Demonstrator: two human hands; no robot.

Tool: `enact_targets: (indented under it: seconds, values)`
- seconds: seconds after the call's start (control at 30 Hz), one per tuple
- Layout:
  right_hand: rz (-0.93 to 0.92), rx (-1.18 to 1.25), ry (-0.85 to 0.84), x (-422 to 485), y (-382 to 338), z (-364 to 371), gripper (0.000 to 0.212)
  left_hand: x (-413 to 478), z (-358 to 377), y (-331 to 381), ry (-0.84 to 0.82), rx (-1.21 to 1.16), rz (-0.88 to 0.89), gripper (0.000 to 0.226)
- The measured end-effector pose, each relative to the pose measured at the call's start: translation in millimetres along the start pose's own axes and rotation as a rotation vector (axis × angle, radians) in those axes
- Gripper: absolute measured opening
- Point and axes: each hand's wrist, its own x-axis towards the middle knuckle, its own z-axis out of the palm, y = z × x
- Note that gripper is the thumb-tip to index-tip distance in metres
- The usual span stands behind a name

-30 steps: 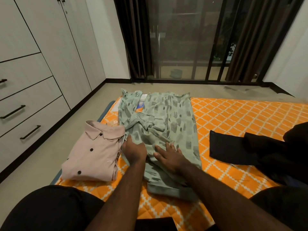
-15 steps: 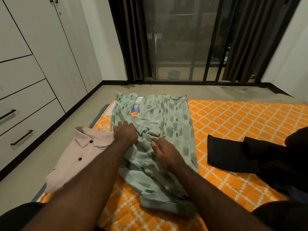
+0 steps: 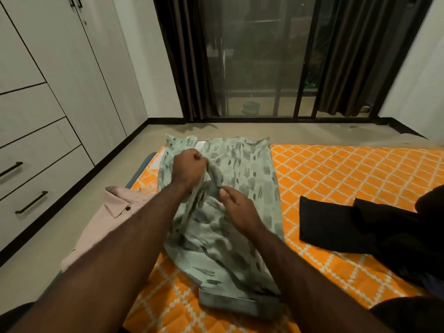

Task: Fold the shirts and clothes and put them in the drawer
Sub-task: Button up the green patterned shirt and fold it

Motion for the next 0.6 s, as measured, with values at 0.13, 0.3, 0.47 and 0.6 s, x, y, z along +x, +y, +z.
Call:
enact_targets:
  seconds: [0.13,0.3,0.47,0.6]
  values:
    - [0.225,0.696,0.079,8.6,-28.5,-21.8,0.054,-10.2,-12.3,64.2,-0.134,-0.142,0.245,0.017]
    - [0.209,1.181,0.12,20.7,-32.3,-76.3,0.068,-29.1,-19.4,111.3,-0.32,-0.071,0.496,0.014]
    - [0.274,1.199,0.08,32.8,-27.3,-106.2,0.071,-38.0,-19.7,102.8,-0.61,-0.264,0.439,0.012]
    - [0.22,1.11,0.156,42.0,-30.9,-116.8,0.069,-20.2,-10.2,47.4,-0.344,-0.572,0.038,0.014]
